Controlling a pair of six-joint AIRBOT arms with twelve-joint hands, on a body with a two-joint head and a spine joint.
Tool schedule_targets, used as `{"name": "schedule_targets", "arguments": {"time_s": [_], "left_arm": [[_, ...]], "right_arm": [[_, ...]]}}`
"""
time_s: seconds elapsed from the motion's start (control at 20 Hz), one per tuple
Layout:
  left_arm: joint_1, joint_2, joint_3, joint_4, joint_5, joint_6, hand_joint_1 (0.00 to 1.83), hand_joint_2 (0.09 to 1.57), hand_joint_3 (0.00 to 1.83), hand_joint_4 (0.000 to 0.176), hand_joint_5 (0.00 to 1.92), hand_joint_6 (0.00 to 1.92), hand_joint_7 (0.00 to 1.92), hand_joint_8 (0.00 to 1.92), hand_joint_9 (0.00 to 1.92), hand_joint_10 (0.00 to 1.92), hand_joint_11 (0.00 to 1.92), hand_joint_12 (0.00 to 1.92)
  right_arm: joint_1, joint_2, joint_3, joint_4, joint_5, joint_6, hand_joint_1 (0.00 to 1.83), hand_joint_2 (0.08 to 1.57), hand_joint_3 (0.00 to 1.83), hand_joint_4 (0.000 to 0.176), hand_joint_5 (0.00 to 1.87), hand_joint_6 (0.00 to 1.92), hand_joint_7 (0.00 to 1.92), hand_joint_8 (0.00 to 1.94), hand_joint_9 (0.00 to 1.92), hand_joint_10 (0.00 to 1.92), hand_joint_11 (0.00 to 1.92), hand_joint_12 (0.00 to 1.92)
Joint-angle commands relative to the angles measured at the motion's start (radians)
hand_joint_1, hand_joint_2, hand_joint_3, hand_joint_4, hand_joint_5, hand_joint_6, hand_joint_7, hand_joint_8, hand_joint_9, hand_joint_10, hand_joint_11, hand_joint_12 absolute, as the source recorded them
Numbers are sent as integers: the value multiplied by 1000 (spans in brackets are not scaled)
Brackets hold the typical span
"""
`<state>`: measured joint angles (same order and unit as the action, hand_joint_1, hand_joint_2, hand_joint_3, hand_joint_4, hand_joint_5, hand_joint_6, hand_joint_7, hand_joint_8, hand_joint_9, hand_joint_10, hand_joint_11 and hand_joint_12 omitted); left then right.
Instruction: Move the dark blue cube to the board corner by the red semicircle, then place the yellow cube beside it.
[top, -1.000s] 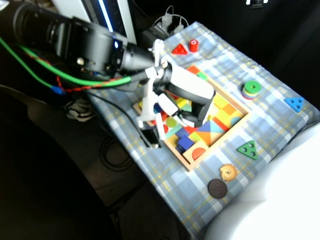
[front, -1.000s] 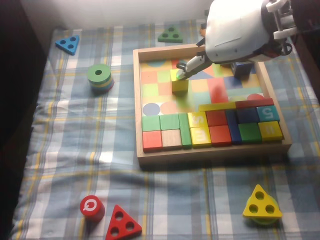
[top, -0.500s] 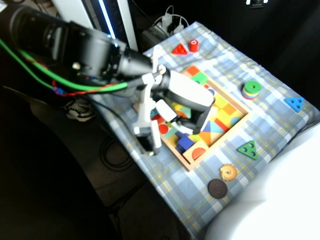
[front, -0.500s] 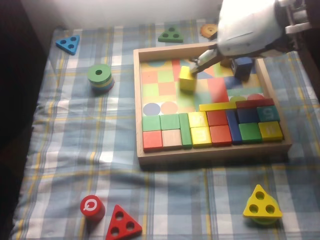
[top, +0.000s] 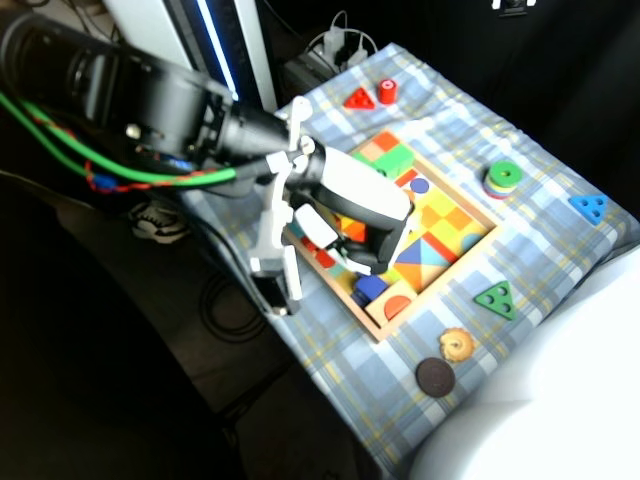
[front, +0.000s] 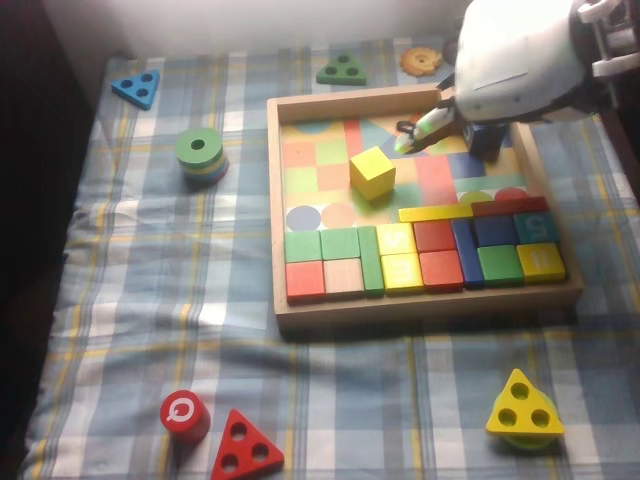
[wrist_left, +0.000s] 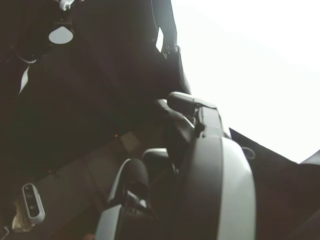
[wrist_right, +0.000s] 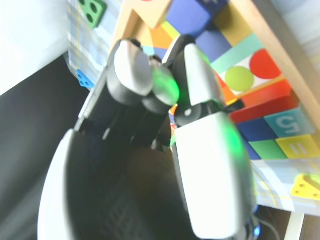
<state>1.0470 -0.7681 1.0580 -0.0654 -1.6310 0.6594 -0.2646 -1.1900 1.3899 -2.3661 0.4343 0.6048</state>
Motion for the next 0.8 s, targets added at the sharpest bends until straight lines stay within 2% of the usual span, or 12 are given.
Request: {"name": "schedule_targets", "arguments": {"time_s": [0.0, 0.05, 0.1, 0.15, 0.2, 0.25, 0.3, 0.35, 0.4, 0.55, 0.7, 0.75], "left_arm": [[-6, 5, -2, -27, -104, -11, 545, 1488, 2, 176, 348, 1884, 583, 0, 602, 47, 102, 1453], [-6, 5, -2, -27, -104, -11, 528, 1498, 3, 176, 337, 1899, 551, 0, 571, 31, 76, 1432], [-6, 5, -2, -27, -104, -11, 542, 1493, 0, 176, 346, 1886, 563, 6, 589, 36, 86, 1431], [-6, 4, -2, -27, -104, -11, 556, 1485, 0, 176, 357, 1872, 614, 17, 645, 64, 99, 1500], [-6, 4, -2, -27, -104, -11, 562, 1481, 0, 176, 363, 1864, 607, 11, 641, 66, 99, 1515], [-6, 4, -2, -27, -104, -11, 596, 1462, 0, 176, 391, 1825, 604, 8, 605, 50, 40, 1501], [-6, 4, -2, -27, -104, -11, 596, 1462, 0, 176, 391, 1825, 604, 8, 605, 50, 40, 1501], [-6, 4, -2, -27, -104, -11, 583, 1469, 1, 176, 379, 1842, 607, 6, 596, 45, 23, 1507], [-6, 5, -2, -27, -104, -11, 560, 1481, 3, 176, 363, 1865, 611, 6, 620, 55, 65, 1523], [-6, 5, -2, -27, -104, -11, 558, 1478, 2, 176, 363, 1863, 629, 4, 639, 60, 87, 1440], [-6, 5, -2, -27, -104, -11, 567, 1477, 0, 176, 365, 1862, 624, 1, 641, 62, 97, 1453], [-6, 5, -2, -27, -104, -11, 539, 1489, 3, 176, 344, 1890, 591, 0, 607, 44, 86, 1446]], "right_arm": [[29, -3, -3, 10, -68, -6, 1575, 1172, 0, 91, 297, 7, 1179, 1941, 1352, 1921, 1439, 1921], [36, -3, -6, 6, -68, -6, 1556, 1178, 0, 76, 298, 4, 1232, 1941, 1415, 1921, 1497, 1921], [43, -3, -9, 0, -68, -6, 1539, 1185, 0, 77, 302, 3, 1259, 1941, 1438, 1921, 1516, 1921], [50, -1, -12, -1, -69, -6, 1547, 1170, 0, 88, 329, 10, 1250, 1941, 1430, 1921, 1527, 1921], [52, 1, -15, -1, -70, -6, 1541, 1176, 0, 76, 323, 5, 1249, 1941, 1439, 1921, 1540, 1921], [52, 2, -19, 0, -71, -6, 1552, 1172, 0, 86, 327, 3, 1262, 1941, 1464, 1921, 1561, 1921], [53, 2, -23, 0, -71, -6, 1552, 1172, 0, 86, 327, 3, 1262, 1941, 1464, 1921, 1561, 1921], [54, 0, -25, 0, -71, -6, 1547, 1172, 0, 99, 309, 4, 1235, 1941, 1400, 1921, 1465, 1921], [54, -5, -25, 0, -71, -6, 1584, 1167, 0, 69, 306, 3, 1257, 1941, 1412, 1921, 1453, 1921], [54, -15, -25, 0, -71, -6, 1570, 1167, 0, 64, 305, 1, 1242, 1941, 1402, 1921, 1436, 1921], [53, -20, -24, 0, -71, -6, 1577, 1169, 0, 60, 300, 0, 1229, 1941, 1401, 1921, 1444, 1921], [53, -24, -23, 2, -71, -6, 1572, 1181, 4, 45, 293, 1, 1222, 1941, 1397, 1921, 1430, 1921]]}}
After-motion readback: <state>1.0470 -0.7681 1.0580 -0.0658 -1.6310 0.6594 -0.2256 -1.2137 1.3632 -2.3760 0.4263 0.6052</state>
